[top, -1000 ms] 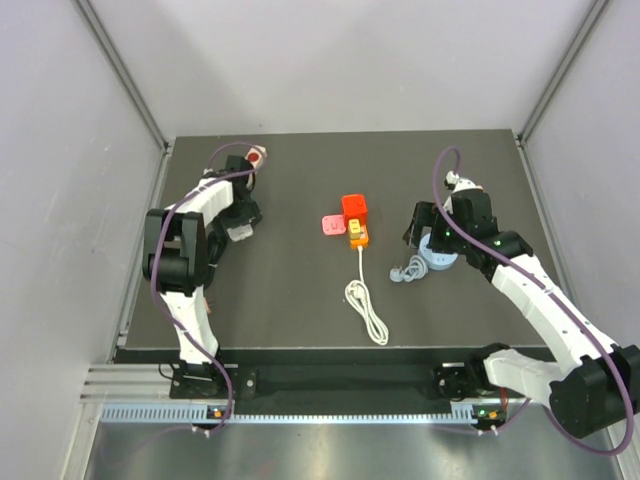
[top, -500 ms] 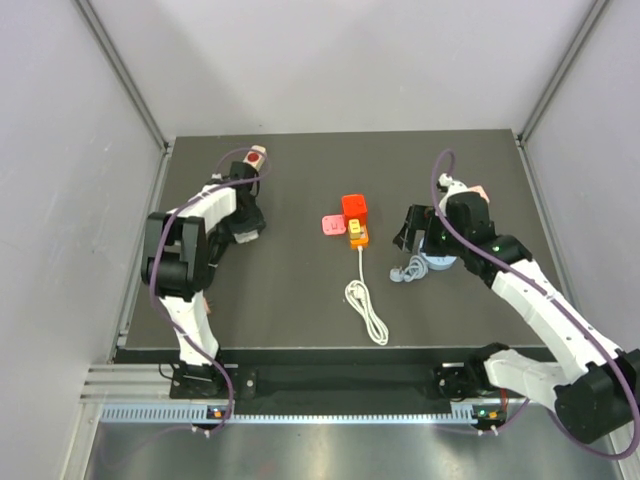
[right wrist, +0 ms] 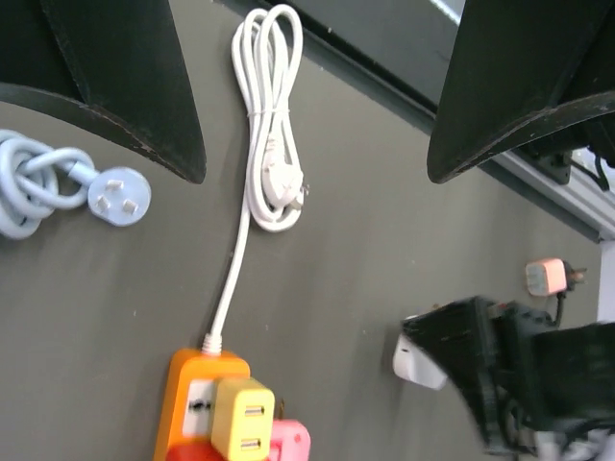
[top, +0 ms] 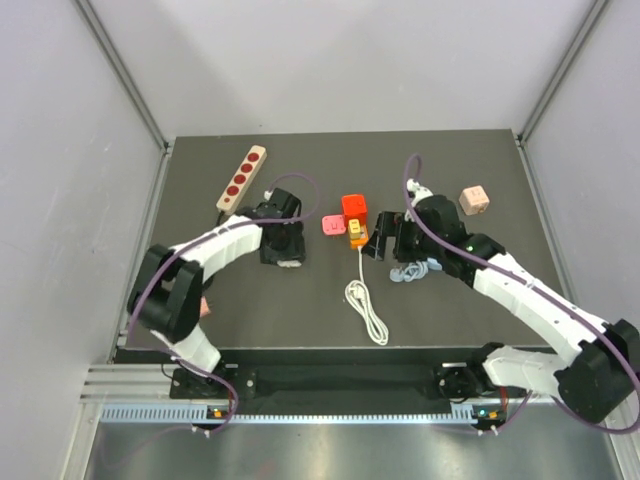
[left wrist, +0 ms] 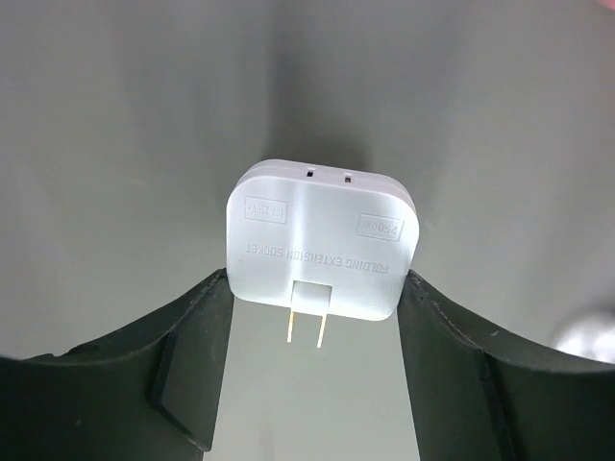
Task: Insert the plug
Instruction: Pick up the plug from the center of the board.
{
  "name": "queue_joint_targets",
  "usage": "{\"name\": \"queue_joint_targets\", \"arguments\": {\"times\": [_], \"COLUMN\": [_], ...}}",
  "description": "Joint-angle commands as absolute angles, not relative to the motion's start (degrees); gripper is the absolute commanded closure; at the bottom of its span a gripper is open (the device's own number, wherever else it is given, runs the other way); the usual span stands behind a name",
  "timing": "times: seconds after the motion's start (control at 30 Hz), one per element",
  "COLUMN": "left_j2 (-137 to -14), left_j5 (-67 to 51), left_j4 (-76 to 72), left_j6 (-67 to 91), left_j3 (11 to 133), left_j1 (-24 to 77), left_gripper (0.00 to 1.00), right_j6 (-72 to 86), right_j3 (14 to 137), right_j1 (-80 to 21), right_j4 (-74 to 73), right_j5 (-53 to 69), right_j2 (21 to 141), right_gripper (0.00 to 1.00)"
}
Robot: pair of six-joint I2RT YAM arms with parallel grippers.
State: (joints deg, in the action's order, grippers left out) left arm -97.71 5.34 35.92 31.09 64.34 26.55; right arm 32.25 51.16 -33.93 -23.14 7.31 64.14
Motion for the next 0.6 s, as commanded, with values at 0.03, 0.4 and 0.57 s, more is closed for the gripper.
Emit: {"name": "queue_joint_targets", "arguments": {"times": [0.03,0.4,0.57], "left_j2": [-85.45,-66.10,-65.04], "left_j5": [-2.36,-12.83,-8.36], "left_j4": [27.69,15.74,16.08], "left_j6": [25.58,16.97,11.78], "left_j3": [62.32,52.21,53.69], "left_j1": [31.28,41.04,48.07], "left_gripper": [1.00,1.00,1.00], "right_j6": [33.57,28.39,27.95], "right_j3": [56.60,66.53,65.56], "right_j1": [-33.23,-26.72,-27.16], "right_j4": [-21.53,-28.64,-30.23], "right_j5": [11.76,37.78,39.37], "right_j2": [67.76,76.19,73.66], "right_gripper": [0.04,0.24,0.26]}}
